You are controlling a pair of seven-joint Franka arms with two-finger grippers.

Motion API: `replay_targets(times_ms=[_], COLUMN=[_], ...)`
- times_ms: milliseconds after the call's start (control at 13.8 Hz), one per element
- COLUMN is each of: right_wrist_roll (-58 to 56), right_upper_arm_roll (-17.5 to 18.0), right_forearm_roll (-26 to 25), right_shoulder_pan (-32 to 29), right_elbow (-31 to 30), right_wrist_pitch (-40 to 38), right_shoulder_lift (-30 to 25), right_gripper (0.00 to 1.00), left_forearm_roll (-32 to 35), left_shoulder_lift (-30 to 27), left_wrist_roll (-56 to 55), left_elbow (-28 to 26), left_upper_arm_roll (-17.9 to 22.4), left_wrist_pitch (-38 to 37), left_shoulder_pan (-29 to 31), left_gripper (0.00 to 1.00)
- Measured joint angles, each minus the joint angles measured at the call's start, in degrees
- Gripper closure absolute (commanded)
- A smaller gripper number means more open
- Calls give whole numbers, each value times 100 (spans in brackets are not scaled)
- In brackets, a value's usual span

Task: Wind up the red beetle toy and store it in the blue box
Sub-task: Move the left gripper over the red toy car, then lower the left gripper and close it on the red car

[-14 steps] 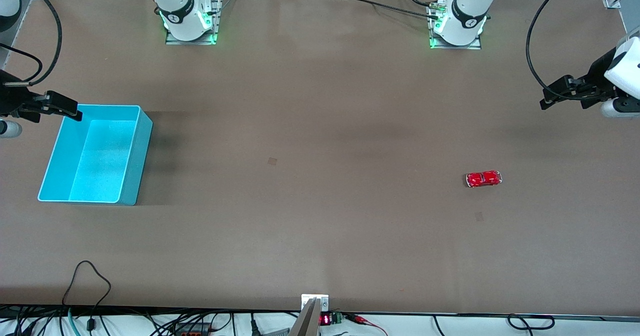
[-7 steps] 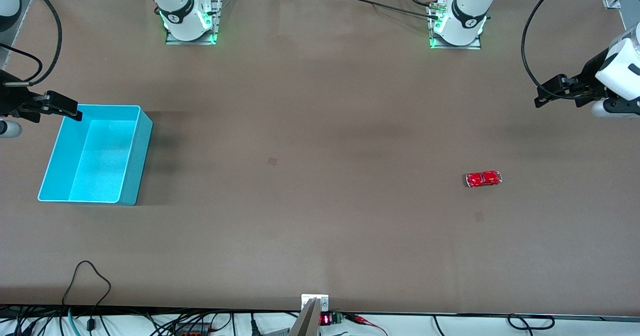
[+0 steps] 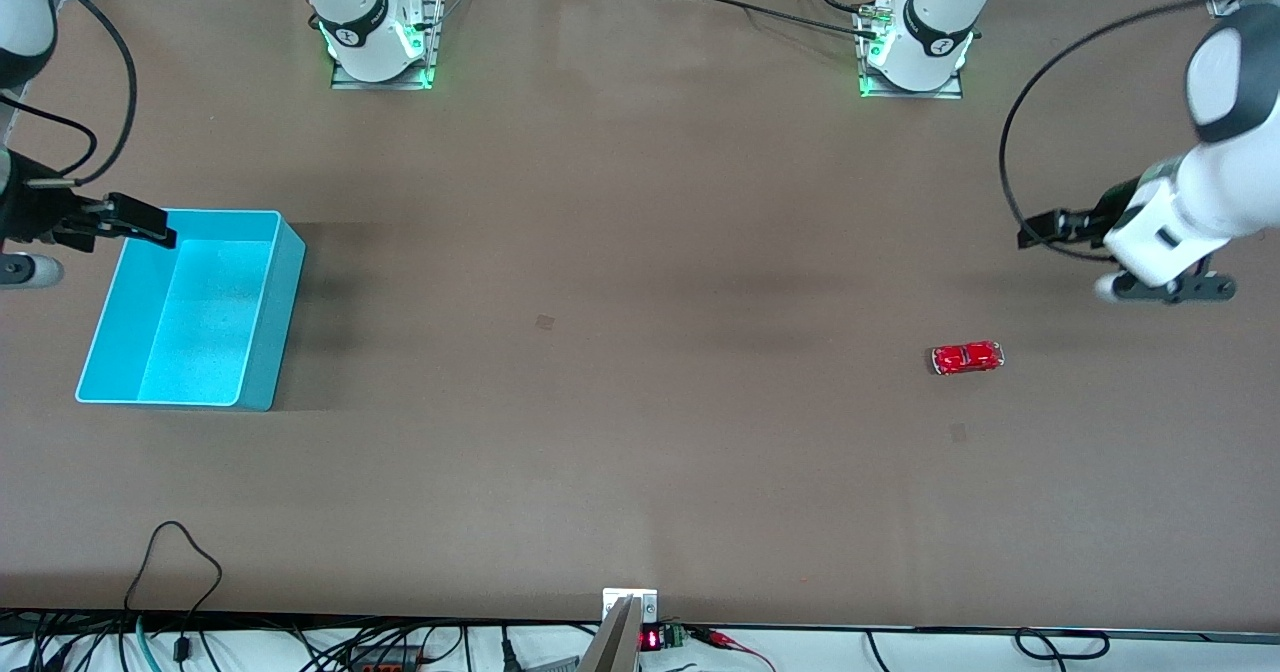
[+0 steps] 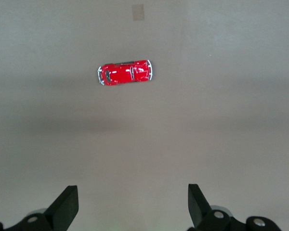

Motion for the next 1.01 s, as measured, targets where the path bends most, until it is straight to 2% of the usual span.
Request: replay_targets(times_ms=[217,578,722,1011], right_wrist_roll=[-9,-16,-20,-40], right_upper_arm_roll=[6,18,28,32], right_forearm_roll=[0,-1,-1,-1], right_shoulder_pan=[0,6,11,11], right_elbow=[0,-26,-39,-44], right_wrist_pitch=[-2,-282,-444,-677], right_shoulder_lift=[46,137,213,338], right_gripper=[0,0,0,0], left_forearm_roll=[6,219,475,530], left_shoulder_lift=[193,681,897,1181], left_wrist_roll=[443,3233,4307,6171], left_elbow=[-311,-526,-535,-694], left_upper_arm_roll=[1,22,22,16], left_wrist_pitch=[587,1622,1883,2350], left_shoulder_pan=[9,124,152,149], left_gripper=[0,0,0,0])
